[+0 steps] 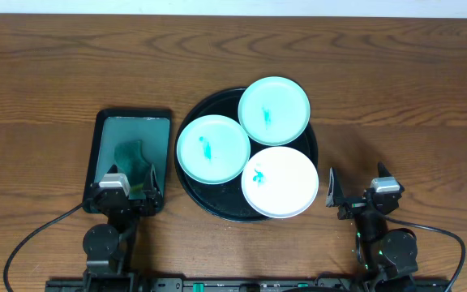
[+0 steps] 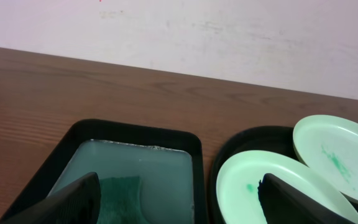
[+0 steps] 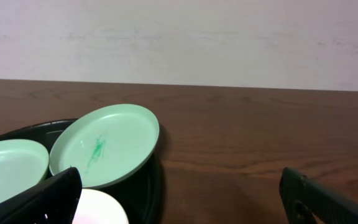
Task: Clean dirty plates on tray and stack at the side
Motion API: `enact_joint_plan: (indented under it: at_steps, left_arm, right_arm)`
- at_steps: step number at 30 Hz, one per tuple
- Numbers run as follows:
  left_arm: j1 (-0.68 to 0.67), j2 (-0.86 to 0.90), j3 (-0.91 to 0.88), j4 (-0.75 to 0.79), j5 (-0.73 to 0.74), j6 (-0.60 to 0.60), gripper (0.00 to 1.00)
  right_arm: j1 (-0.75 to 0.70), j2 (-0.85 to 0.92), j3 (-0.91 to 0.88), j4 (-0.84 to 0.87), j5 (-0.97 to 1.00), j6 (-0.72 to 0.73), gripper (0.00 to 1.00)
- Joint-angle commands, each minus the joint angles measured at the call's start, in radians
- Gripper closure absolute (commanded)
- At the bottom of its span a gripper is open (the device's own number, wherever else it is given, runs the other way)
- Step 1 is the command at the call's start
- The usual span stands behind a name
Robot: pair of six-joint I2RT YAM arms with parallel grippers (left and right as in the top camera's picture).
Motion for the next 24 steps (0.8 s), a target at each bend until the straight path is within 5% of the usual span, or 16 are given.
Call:
enact_joint_plan:
  at_steps: [1,19,24]
  left_arm:
    - [0.005,0.006,-0.011,-0.043,0.004,0.017,0.18]
    - [0.004,0.006,-0.011,-0.038,0.006,0.013,0.18]
    - [0.004,0.036,-0.007,-0.039,0.144,-0.057,0.18]
  right_arm:
    - [0.008,0.001,-0.002,-0.005,-0.012,-0.008,0.01]
    - [0.008,0.001,-0.002,-0.005,-0.012,-0.008,0.01]
    - [0.008,0.002,-0.002,-0.005,-0.012,-0.008,0.01]
